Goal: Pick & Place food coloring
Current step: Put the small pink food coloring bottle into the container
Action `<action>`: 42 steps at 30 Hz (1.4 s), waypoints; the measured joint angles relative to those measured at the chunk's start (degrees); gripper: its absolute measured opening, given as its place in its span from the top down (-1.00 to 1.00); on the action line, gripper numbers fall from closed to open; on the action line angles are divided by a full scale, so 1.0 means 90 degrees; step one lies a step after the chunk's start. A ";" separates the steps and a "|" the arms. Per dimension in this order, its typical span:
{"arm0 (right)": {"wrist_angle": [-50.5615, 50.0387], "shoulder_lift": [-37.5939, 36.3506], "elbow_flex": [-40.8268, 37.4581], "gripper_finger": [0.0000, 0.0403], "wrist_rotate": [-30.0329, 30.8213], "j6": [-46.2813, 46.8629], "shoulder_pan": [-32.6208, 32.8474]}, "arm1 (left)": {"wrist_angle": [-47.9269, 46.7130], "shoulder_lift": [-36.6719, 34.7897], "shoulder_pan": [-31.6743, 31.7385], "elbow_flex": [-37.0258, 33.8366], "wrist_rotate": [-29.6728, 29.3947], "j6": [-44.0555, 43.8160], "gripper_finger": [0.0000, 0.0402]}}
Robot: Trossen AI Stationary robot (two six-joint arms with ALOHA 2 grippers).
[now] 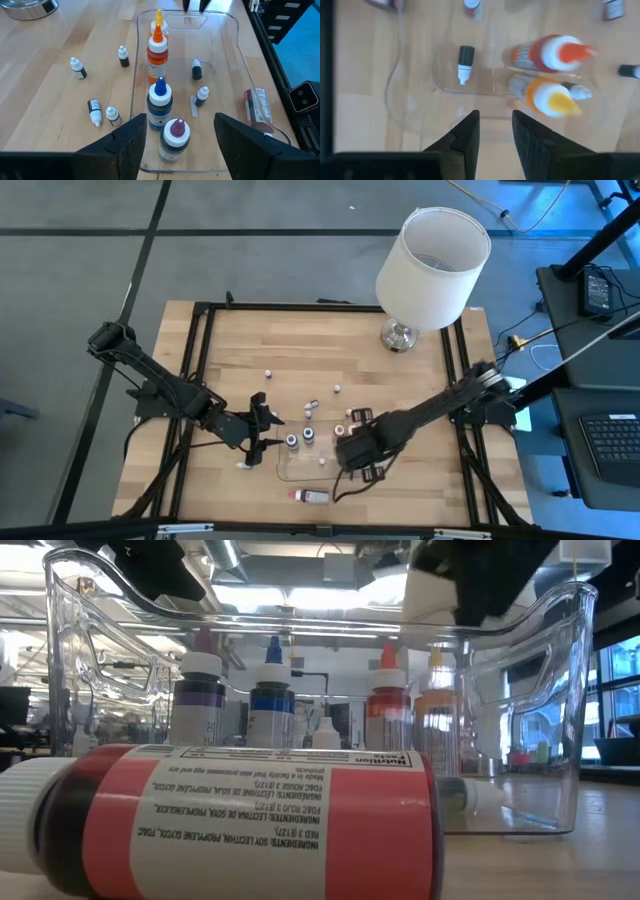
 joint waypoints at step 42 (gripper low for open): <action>0.5143 -0.7272 -0.7126 0.47 0.4030 -0.1792 -0.0402 | -0.0077 0.0000 0.0294 0.0000 -0.0520 -0.0236 -0.11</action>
